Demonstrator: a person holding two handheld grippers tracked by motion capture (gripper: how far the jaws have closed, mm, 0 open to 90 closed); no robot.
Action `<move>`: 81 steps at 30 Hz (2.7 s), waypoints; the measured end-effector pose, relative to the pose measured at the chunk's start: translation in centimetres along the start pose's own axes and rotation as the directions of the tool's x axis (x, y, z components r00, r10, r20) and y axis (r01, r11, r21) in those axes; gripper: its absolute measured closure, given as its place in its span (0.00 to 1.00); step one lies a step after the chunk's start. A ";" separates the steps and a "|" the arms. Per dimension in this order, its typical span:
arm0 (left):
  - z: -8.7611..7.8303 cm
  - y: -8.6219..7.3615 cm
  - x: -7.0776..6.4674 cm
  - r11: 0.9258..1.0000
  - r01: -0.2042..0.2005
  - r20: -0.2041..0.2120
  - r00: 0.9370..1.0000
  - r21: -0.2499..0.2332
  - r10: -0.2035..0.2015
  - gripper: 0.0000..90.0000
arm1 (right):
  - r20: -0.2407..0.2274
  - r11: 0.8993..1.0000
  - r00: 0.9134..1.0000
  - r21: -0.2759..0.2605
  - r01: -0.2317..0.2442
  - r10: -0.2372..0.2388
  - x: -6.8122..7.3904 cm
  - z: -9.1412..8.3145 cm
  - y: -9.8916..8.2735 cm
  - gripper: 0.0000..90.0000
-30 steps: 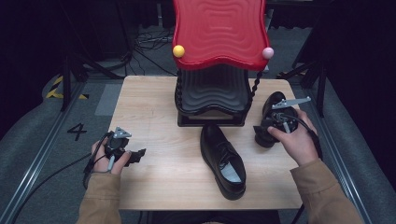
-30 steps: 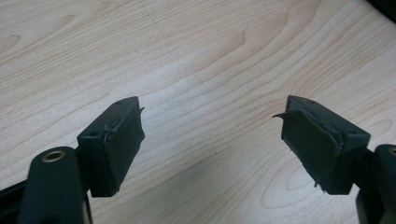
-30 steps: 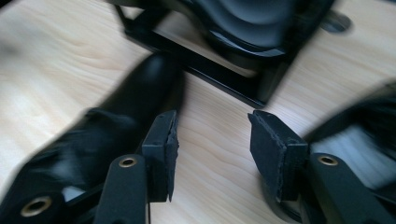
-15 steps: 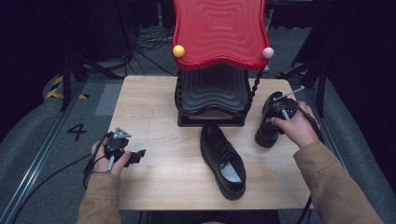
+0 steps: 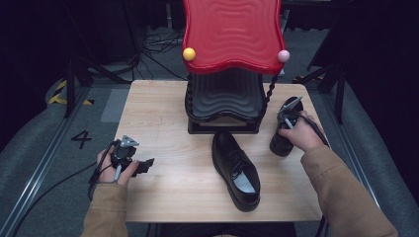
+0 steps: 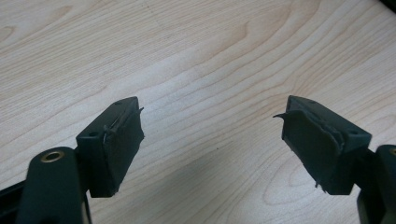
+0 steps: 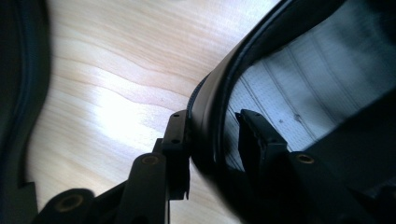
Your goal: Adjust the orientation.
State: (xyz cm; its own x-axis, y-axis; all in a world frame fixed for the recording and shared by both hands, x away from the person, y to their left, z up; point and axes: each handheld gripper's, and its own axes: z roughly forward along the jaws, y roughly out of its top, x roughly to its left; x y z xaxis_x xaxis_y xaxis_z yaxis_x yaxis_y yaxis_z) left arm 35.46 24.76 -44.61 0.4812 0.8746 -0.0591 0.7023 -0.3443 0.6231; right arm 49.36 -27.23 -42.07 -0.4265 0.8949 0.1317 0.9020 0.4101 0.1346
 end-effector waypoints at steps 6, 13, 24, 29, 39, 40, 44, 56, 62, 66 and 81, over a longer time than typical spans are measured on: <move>-0.2 0.0 0.1 1.000 0.000 0.002 1.000 0.001 0.000 0.23 | -0.056 1.000 0.998 0.006 0.016 -0.016 -0.4 0.2 0.1 0.85; -0.1 0.0 0.0 1.000 0.006 0.000 1.000 -0.002 -0.006 0.23 | -0.072 0.998 0.996 -0.007 0.058 -0.058 -0.4 0.2 0.0 0.88; -0.2 -0.1 0.2 1.000 0.005 -0.004 1.000 -0.006 -0.005 0.23 | -0.063 0.985 0.984 -0.050 0.165 -0.168 0.1 -1.0 -0.1 0.92; -0.2 -0.1 0.1 1.000 0.001 -0.007 1.000 -0.007 -0.001 0.23 | -0.072 0.975 0.975 -0.084 0.206 -0.212 0.6 -2.6 -1.3 0.90; -0.1 0.0 -0.1 1.000 -0.002 -0.010 1.000 0.001 0.002 0.23 | -0.017 0.922 0.923 -0.064 0.383 -0.384 3.5 -5.4 -5.4 0.90; -0.1 0.0 -0.1 1.000 -0.003 -0.008 1.000 0.002 0.003 0.23 | -0.015 0.915 0.916 -0.061 0.398 -0.400 3.8 -5.6 -5.7 0.90; -0.2 0.0 -0.1 1.000 -0.002 -0.004 1.000 0.001 0.002 0.23 | -0.004 0.884 0.885 -0.050 0.465 -0.466 5.1 -6.3 -6.9 0.90; -0.1 0.0 -0.1 1.000 -0.001 -0.005 1.000 -0.001 0.001 0.23 | -0.047 0.755 0.754 -0.032 0.654 -0.655 9.0 -7.6 -11.0 0.90; -0.1 0.0 -0.1 1.000 0.001 -0.004 1.000 -0.001 -0.001 0.23 | -0.066 0.705 0.703 -0.015 0.709 -0.708 10.3 -7.4 -12.1 0.89; -0.1 0.0 -0.1 1.000 0.001 -0.005 1.000 0.002 -0.001 0.23 | -0.081 0.664 0.662 0.000 0.748 -0.745 11.2 -7.3 -13.1 0.89; 0.1 0.0 -0.1 1.000 0.005 0.002 1.000 0.015 -0.005 0.23 | -0.118 0.521 0.517 -0.002 0.854 -0.848 13.2 -5.4 -13.2 0.88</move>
State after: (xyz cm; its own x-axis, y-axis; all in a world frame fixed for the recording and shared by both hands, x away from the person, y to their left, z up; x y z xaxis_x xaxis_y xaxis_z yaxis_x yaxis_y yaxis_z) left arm 35.42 24.62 -44.71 0.4789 0.8756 -0.0633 0.7125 -0.3456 0.6107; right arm 31.51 -21.82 -36.77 -0.9931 0.0942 0.0698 0.1056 0.9771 0.1847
